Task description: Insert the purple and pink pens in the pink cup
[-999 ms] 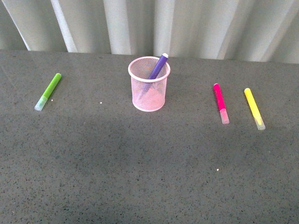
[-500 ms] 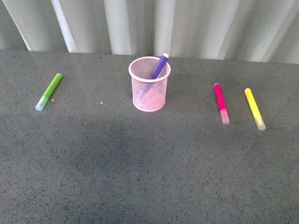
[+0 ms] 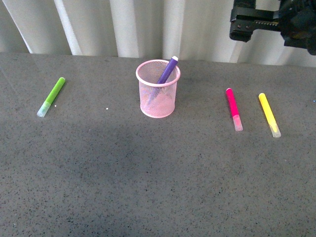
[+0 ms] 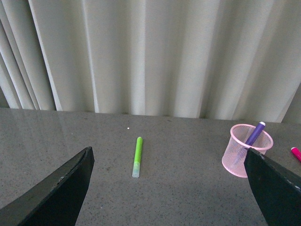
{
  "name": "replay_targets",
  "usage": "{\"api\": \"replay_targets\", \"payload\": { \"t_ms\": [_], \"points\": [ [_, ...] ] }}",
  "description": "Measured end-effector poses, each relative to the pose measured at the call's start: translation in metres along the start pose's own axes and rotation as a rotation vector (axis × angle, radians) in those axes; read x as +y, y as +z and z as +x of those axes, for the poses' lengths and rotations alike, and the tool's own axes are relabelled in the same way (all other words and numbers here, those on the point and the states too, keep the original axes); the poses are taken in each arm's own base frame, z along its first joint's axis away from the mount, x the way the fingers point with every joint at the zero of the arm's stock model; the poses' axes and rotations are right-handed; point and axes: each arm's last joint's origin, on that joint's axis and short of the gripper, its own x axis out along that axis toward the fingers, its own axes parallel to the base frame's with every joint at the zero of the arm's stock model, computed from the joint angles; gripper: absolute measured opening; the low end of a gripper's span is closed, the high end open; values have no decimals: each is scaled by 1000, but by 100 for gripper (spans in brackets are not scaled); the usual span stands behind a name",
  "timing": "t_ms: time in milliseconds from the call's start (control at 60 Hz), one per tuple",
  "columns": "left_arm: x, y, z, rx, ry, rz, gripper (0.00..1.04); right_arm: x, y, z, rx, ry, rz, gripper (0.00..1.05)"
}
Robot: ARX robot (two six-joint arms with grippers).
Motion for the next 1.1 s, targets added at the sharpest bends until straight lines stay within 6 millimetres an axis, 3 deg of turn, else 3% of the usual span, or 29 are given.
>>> {"api": "replay_targets", "payload": {
  "t_ms": [316, 783, 1099],
  "points": [
    [0, 0, 0, 0, 0, 0, 98, 0, -14, 38, 131, -115, 69, 98],
    [0, 0, 0, 0, 0, 0, 98, -11, -40, 75, 193, -89, 59, 98],
    [0, 0, 0, 0, 0, 0, 98, 6, -40, 111, 190, -44, 31, 98]
  ]
}}
